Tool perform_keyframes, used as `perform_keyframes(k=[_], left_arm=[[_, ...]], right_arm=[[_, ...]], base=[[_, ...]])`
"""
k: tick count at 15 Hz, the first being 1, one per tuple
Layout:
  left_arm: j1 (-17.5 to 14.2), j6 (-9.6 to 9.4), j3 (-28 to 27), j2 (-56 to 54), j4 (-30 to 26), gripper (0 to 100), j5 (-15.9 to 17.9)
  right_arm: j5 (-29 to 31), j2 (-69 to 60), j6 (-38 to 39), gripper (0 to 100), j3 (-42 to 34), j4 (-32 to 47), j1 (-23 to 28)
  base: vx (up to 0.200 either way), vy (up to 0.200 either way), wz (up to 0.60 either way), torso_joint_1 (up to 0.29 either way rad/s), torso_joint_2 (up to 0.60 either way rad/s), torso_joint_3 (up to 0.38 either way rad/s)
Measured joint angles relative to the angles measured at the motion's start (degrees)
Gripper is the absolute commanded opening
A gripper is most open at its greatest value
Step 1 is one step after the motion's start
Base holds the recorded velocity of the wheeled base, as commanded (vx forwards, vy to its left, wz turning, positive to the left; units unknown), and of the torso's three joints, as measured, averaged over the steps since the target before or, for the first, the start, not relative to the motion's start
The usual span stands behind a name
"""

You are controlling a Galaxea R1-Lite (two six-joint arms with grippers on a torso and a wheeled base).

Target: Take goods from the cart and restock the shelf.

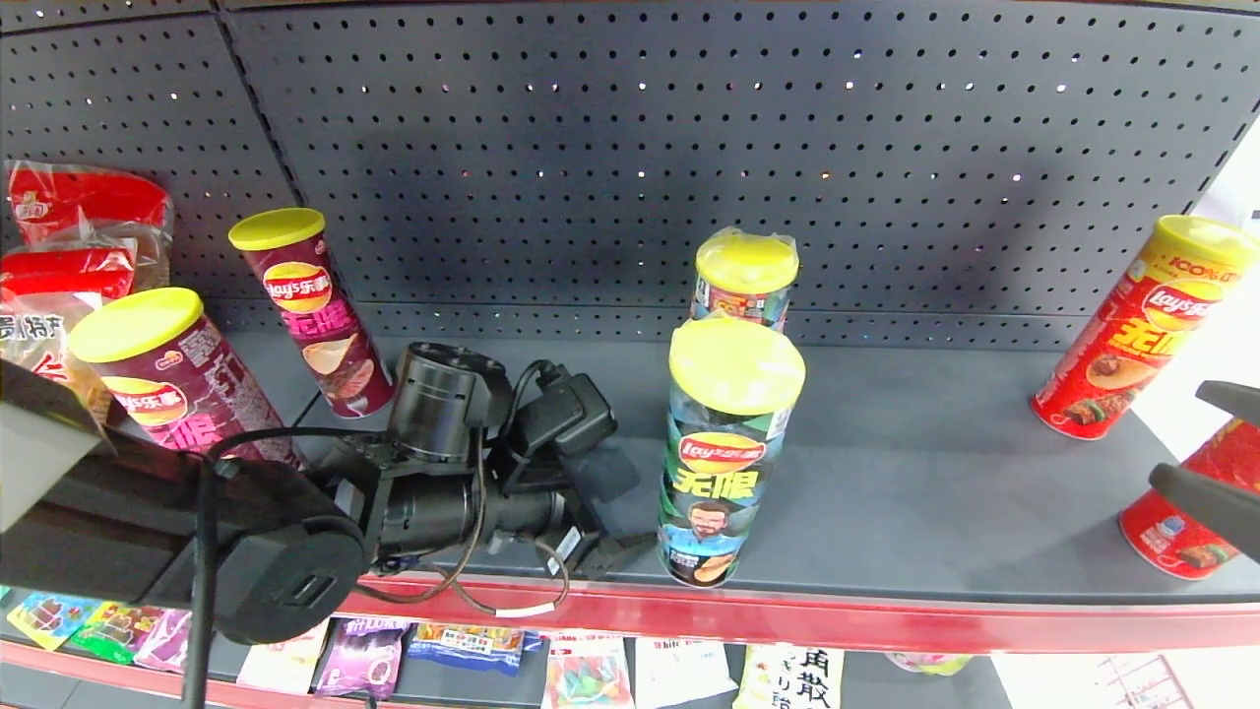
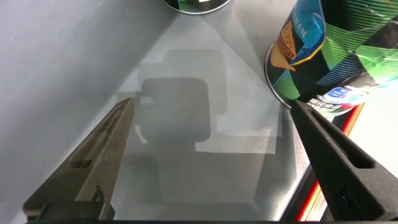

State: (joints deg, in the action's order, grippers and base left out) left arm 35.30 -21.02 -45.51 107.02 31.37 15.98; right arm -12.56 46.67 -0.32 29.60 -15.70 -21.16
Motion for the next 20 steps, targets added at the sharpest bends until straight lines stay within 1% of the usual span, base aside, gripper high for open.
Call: perform_keyframes(k=[4,6,7,9,11,12,14,15,16,17,18,19,20], left_arm=[[-0.61,0.09,1.05,-0.41,0.44,100,-0.37],[-1.55,0.55,5.02,-3.13,2.16,100,-1.01],[-1.9,1.17,7.47,-5.34,3.04,100,-1.26],[-2.21,3.06,12.28,-11.72,3.41,100,-2.41],[-2.26,5.56,16.87,-20.22,2.6,100,-4.6],[-2.29,7.14,19.32,-25.77,0.65,100,-6.39],[-2.32,10.29,23.34,-37.75,-5.89,100,-11.17],[-2.45,12.29,24.87,-44.98,-11.64,100,-13.89],[-2.9,14.32,25.86,-52.79,-19.38,100,-16.25],[-3.67,15.8,26.25,-59.7,-26.92,100,-18.03],[-5.21,17.57,26.36,-67.69,-36.8,100,-19.7],[-7.72,19.24,26.2,-75.47,-47.21,100,-20.96],[-10.78,21.22,25.81,-81.66,-55.99,100,-22.08]], right_arm=[[0.0,-0.28,-0.06,100,-0.99,0.05,0.0],[-0.11,-1.72,-0.9,100,-4.16,1.08,-0.26],[-0.17,-2.71,-1.51,100,-5.51,2.05,-0.35],[-0.27,-5.79,-2.44,100,-7.39,5.85,-0.46],[-0.17,-10.48,-2.61,100,-8.19,13.35,-0.44],[0.38,-13.9,-2.61,100,-8.02,19.36,-0.11],[3.43,-21.11,-2.46,100,-6.29,31.87,1.73],[6.24,-25.15,-2.3,100,-5.24,37.73,3.44],[9.44,-28.89,-2.19,100,-4.33,42.58,5.71],[12.31,-32.12,-2.13,100,-3.58,46.71,8.66],[14.03,-34.77,-2.06,100,-2.95,49.2,11.98],[14.74,-36.56,-2.02,100,-2.71,50.68,15.52],[15.13,-37.83,-2.02,100,-2.65,51.75,19.63]], base=[[0.0,0.0,0.0,0.0,0.0,0.0],[0.0,0.0,0.0,0.0,0.0,0.0],[0.0,0.0,0.0,0.0,0.0,0.0],[0.0,0.0,0.0,0.0,0.0,0.0],[0.0,0.0,0.0,0.0,0.0,0.0],[0.0,0.0,0.0,0.0,0.0,0.0],[0.0,0.0,0.0,0.0,0.0,0.0],[0.0,0.0,0.0,0.0,0.0,0.0],[0.0,0.0,0.0,0.0,0.0,0.0],[0.0,0.0,0.0,0.0,0.0,0.0],[0.0,0.0,0.0,0.0,0.0,0.0],[0.0,0.0,0.0,0.0,0.0,0.0],[0.0,0.0,0.0,0.0,0.0,0.0]])
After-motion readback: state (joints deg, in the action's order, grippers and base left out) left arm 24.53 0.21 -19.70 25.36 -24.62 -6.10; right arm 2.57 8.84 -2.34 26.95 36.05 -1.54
